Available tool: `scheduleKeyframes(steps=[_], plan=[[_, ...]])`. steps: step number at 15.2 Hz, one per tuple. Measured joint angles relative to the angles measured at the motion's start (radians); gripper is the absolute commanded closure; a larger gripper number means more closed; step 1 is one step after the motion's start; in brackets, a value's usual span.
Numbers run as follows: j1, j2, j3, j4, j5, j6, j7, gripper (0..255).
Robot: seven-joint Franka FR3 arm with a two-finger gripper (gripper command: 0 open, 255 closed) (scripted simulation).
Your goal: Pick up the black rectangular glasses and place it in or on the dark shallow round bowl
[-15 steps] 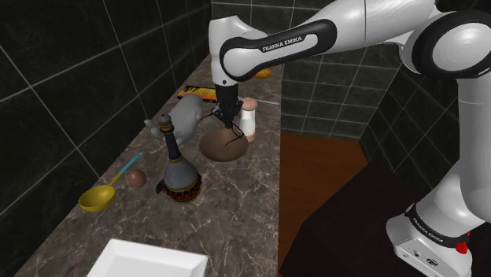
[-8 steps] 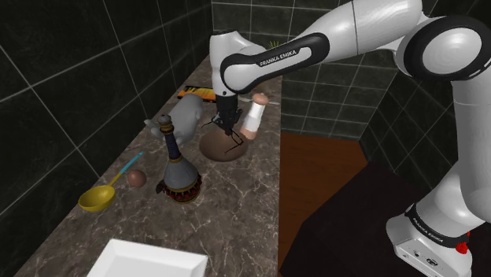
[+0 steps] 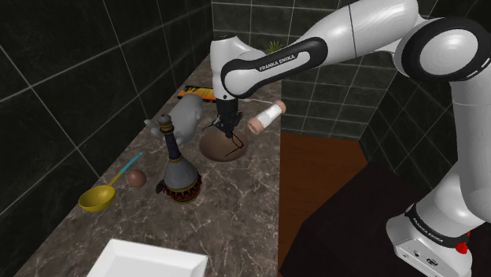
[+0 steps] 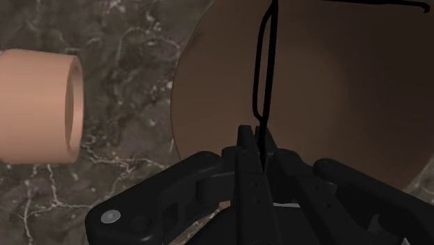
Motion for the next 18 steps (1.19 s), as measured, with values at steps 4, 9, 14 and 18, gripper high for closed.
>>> scheduleKeyframes(steps=[4, 9, 14, 18], plan=[[0.0, 0.0, 0.0, 0.0, 0.0, 0.0, 0.0, 0], [-0.001, -0.013, 0.003, 0.02, 0.005, -0.033, -0.003, 0], [-0.002, -0.036, 0.008, 0.071, 0.014, -0.104, -0.01, 0], [-0.001, -0.035, 0.008, 0.075, 0.014, -0.108, -0.01, 0]])
